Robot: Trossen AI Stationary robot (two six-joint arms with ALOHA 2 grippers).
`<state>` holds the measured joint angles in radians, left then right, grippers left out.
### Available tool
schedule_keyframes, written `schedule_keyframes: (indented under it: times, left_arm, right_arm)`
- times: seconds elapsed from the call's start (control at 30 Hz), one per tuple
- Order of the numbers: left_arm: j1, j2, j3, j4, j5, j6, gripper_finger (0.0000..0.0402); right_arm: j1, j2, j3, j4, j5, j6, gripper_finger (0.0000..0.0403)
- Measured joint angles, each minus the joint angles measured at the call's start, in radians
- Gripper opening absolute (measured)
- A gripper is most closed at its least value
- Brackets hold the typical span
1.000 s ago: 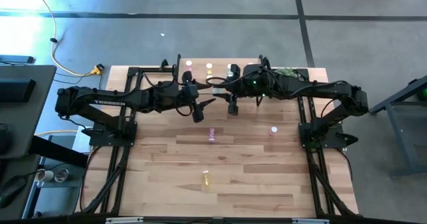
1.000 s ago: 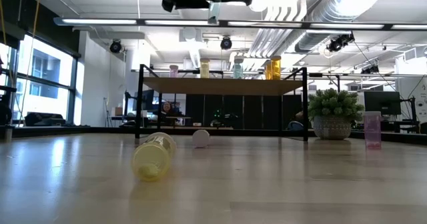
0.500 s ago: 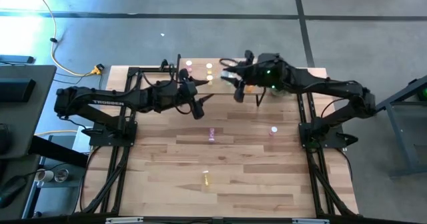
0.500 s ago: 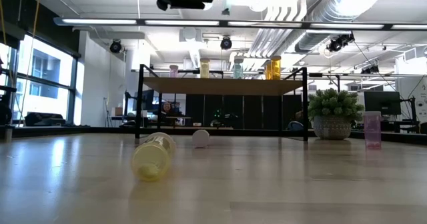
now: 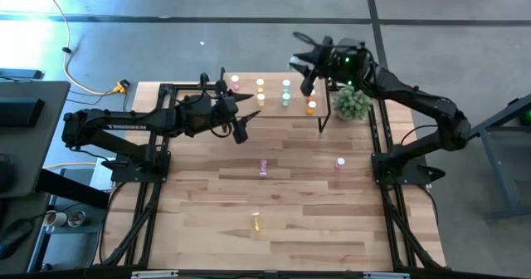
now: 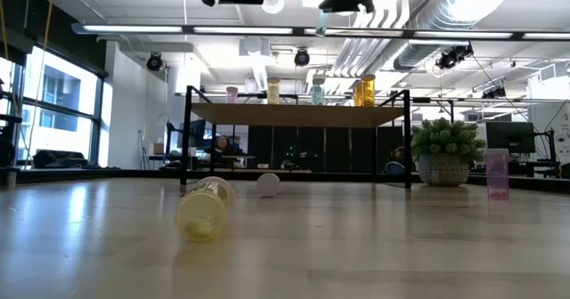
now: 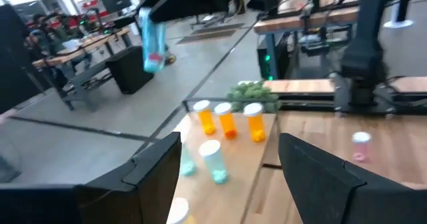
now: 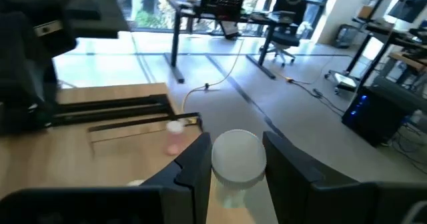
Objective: Pick and place medicine bottles onto shelf by color
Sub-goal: Put the blue pill bottle aligned with the other blue pill bottles on the shelf
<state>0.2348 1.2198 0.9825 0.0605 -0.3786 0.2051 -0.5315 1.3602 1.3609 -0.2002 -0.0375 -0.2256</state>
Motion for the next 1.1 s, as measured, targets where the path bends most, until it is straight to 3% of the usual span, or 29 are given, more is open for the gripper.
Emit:
schedule_keyframes:
  times: [0.27,0.57,0.83,1.1]
  left_arm:
    - [0.169,0.001,0.000,-0.013,0.009,0.014,0.0239]
    - [0.351,0.002,0.000,-0.051,0.165,-0.070,0.0239]
    - [0.427,0.002,0.000,-0.106,0.268,-0.152,0.0239]
    - [0.439,0.003,-0.001,-0.218,0.292,-0.179,0.0239]
  right_arm:
    - [-0.116,0.043,0.000,0.070,-0.022,-0.018,0.0103]
    - [-0.192,0.127,0.000,0.168,-0.048,0.009,0.0103]
    - [-0.209,0.186,0.001,0.200,-0.050,0.064,0.0103]
    - [-0.195,0.242,0.001,0.139,-0.050,0.071,0.0103]
